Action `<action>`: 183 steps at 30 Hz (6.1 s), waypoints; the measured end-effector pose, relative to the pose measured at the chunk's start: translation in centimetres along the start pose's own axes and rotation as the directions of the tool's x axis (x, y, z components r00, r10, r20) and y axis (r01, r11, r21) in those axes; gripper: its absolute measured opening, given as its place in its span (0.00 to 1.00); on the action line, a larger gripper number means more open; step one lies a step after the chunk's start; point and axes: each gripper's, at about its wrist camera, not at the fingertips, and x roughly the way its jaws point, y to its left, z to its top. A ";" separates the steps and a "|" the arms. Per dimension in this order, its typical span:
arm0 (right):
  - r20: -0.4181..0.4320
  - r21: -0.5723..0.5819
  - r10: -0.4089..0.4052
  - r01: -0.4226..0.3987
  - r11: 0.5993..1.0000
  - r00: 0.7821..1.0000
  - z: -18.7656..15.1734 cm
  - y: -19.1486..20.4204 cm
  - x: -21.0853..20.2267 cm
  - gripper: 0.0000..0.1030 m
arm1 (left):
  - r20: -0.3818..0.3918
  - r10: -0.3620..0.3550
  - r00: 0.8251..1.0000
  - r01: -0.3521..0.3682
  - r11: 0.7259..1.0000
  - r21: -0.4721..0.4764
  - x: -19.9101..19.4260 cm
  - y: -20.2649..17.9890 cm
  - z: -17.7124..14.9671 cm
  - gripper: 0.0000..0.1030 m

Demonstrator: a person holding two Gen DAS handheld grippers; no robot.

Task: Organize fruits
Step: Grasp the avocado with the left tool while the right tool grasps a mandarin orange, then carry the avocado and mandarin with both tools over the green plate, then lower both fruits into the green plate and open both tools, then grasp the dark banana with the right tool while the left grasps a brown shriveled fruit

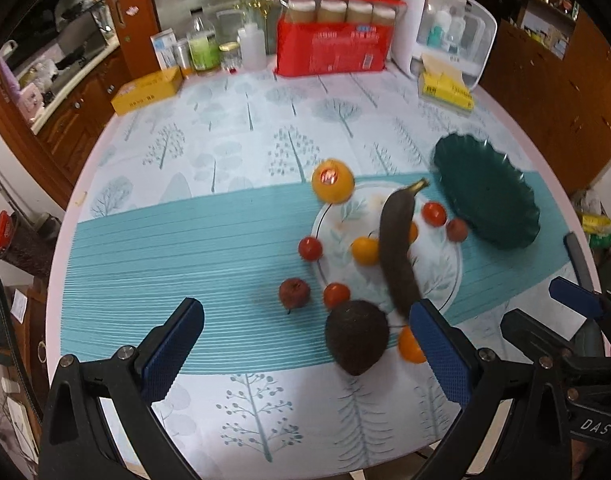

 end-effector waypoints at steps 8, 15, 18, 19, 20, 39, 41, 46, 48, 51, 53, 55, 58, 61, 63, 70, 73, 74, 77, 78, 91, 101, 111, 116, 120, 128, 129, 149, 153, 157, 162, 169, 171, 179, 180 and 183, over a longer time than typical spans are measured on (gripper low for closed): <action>-0.068 0.031 0.008 -0.006 1.000 0.998 -2.0 0.4 4.2 0.76 | -0.090 -0.046 0.995 0.050 0.998 0.046 4.5 1.2 -1.5 0.99; -0.124 0.041 0.026 -0.021 0.999 0.992 -3.6 0.2 7.2 0.67 | -0.184 -0.115 0.976 0.121 0.992 0.025 8.0 2.0 -2.8 0.99; -0.154 0.047 0.034 -0.027 0.999 0.988 -4.2 0.1 8.4 0.63 | -0.221 -0.151 0.963 0.156 0.988 0.004 9.3 2.3 -3.2 0.99; -0.165 0.048 0.039 -0.031 0.998 0.986 -4.5 0.1 8.9 0.62 | -0.230 -0.160 0.960 0.165 0.986 0.001 9.6 2.3 -3.3 0.98; -0.172 0.047 0.044 -0.037 0.998 0.984 -4.6 0.2 9.2 0.60 | -0.230 -0.176 0.957 0.180 0.984 -0.005 9.8 2.3 -3.3 0.98; -0.187 -0.025 0.076 -0.082 0.996 0.979 -5.6 1.5 12.1 0.45 | -0.326 -0.287 0.901 0.312 0.950 0.026 13.4 -2.4 -2.9 0.63; -0.185 -0.028 0.076 -0.083 0.996 0.980 -5.6 1.4 12.2 0.45 | -0.325 -0.290 0.900 0.317 0.948 0.030 13.5 -2.7 -2.9 0.59; -0.165 -0.058 0.072 -0.083 0.995 0.984 -5.8 1.6 12.1 0.44 | -0.319 -0.272 0.908 0.297 0.954 0.032 13.3 -2.7 -3.0 0.58; -0.167 -0.052 0.082 -0.092 0.994 0.983 -5.7 1.7 12.0 0.42 | -0.321 -0.256 0.912 0.281 0.959 0.033 13.0 -2.6 -3.1 0.58; -0.150 -0.048 0.080 -0.088 0.995 0.986 -5.4 1.8 11.0 0.42 | -0.305 -0.249 0.919 0.270 0.963 0.028 11.8 -2.1 -2.7 0.58; -0.127 -0.053 0.069 -0.077 0.996 0.990 -5.0 1.7 9.8 0.42 | -0.266 -0.242 0.933 0.262 0.964 0.043 10.2 -2.1 -1.8 0.58; -0.104 -0.043 0.061 -0.066 0.997 0.993 -4.4 1.4 8.4 0.42 | -0.229 -0.231 0.946 0.252 0.965 0.071 8.5 -2.6 -0.8 0.58; -0.060 -0.032 0.038 -0.040 0.999 0.997 -3.1 0.9 5.6 0.42 | -0.155 -0.240 0.958 0.260 0.957 0.127 5.4 -4.1 1.1 0.58; -0.006 -0.034 -0.010 0.010 0.999 1.000 -1.8 -0.2 3.0 0.42 | -0.106 -0.274 0.956 0.289 0.943 0.163 3.0 -5.4 2.9 0.58; 0.030 -0.021 -0.037 0.037 0.999 0.999 -0.9 -1.4 1.5 0.42 | -0.085 -0.300 0.950 0.311 0.933 0.183 2.3 -7.2 4.2 0.58; 0.091 0.047 -0.127 0.124 0.991 0.988 3.2 -8.6 -0.5 0.42 | -0.027 -0.314 0.949 0.312 0.924 0.223 2.8 -14.5 9.3 0.58; 0.090 0.056 -0.136 0.131 0.990 0.987 5.4 -12.3 -0.1 0.42 | -0.016 -0.304 0.953 0.301 0.931 0.206 4.8 -17.6 11.4 0.58; 0.087 0.055 -0.135 0.131 0.990 0.987 6.0 -13.3 0.2 0.42 | -0.013 -0.300 0.954 0.297 0.934 0.200 5.5 -18.5 11.8 0.58; 0.062 0.038 -0.127 0.125 0.991 0.990 7.9 -17.0 2.0 0.42 | -0.023 -0.265 0.964 0.265 0.949 0.171 9.1 -21.7 13.3 0.58; 0.051 0.029 -0.125 0.124 0.992 0.991 8.3 -17.9 2.7 0.42 | -0.026 -0.259 0.966 0.259 0.952 0.161 10.0 -22.3 13.5 0.58; -0.111 -0.096 -0.065 0.055 0.994 0.992 9.0 -24.5 12.1 0.42 | -0.116 -0.123 0.986 0.128 0.991 0.043 20.3 -26.6 13.5 0.58; -0.147 -0.174 -0.043 0.017 0.985 0.988 8.8 -23.9 14.2 0.44 | -0.108 -0.095 0.990 0.098 0.995 0.021 21.3 -26.5 13.2 0.68; -0.129 -0.215 -0.058 0.029 0.976 0.990 8.2 -22.7 13.7 0.44 | -0.067 -0.081 0.994 0.083 0.996 0.026 19.4 -26.3 13.0 0.90; -0.068 -0.224 -0.063 0.046 0.974 0.996 8.1 -22.3 12.2 0.51 | -0.065 -0.078 0.995 0.079 0.997 0.019 18.6 -26.1 12.1 0.90; -0.035 -0.235 -0.065 0.055 0.971 0.997 8.2 -22.0 11.1 0.54 | -0.053 -0.079 0.995 0.079 0.997 0.005 17.8 -25.8 11.7 0.90; -0.011 -0.240 -0.054 0.050 0.969 0.998 8.1 -21.5 9.5 0.54 | 0.005 -0.070 0.998 0.070 0.997 -0.022 15.2 -24.9 10.9 0.90; -0.008 -0.242 -0.054 0.051 0.969 0.998 8.0 -21.4 9.3 0.54 | 0.011 -0.072 0.997 0.072 0.997 -0.023 14.9 -24.8 10.7 0.90; 0.065 -0.179 -0.067 0.078 0.981 0.996 7.3 -18.8 1.9 0.54 | 0.106 -0.064 0.992 0.068 0.997 -0.033 4.0 -18.5 7.7 0.90; 0.108 -0.177 -0.056 0.074 0.981 0.993 7.4 -16.5 -0.3 0.54 | 0.150 -0.056 0.987 0.062 0.997 -0.039 0.9 -15.6 7.5 0.90; 0.133 -0.192 -0.037 0.063 0.979 0.990 7.4 -13.1 -1.5 0.54 | 0.150 -0.048 0.988 0.057 0.997 -0.061 -0.9 -11.4 7.0 0.90; 0.098 -0.225 0.008 0.015 0.974 0.995 6.9 -8.2 -0.5 0.54 | 0.114 -0.007 0.993 0.014 0.998 -0.066 -0.7 -6.7 5.5 0.90; -0.018 -0.193 0.065 -0.067 0.979 0.998 5.4 -3.0 4.1 0.54 | -0.002 0.009 1.000 -0.009 0.994 -0.107 3.9 0.3 2.3 0.90; -0.047 -0.169 0.075 -0.082 0.982 0.996 5.0 -2.1 5.6 0.54 | -0.032 0.001 0.999 -0.005 0.993 -0.119 5.5 2.0 1.4 0.90; -0.121 -0.118 0.086 -0.100 0.988 0.989 3.6 0.8 10.3 0.54 | -0.091 -0.023 0.996 0.013 0.994 -0.111 10.5 4.9 -0.6 0.89; -0.129 -0.115 0.079 -0.094 0.989 0.989 3.5 1.1 10.8 0.54 | -0.100 -0.030 0.994 0.019 0.994 -0.108 11.0 5.0 -0.7 0.87; -0.149 -0.092 0.070 -0.084 0.992 0.986 3.4 1.6 12.4 0.54 | -0.123 -0.080 0.989 0.069 0.993 -0.091 12.2 5.0 -1.1 0.80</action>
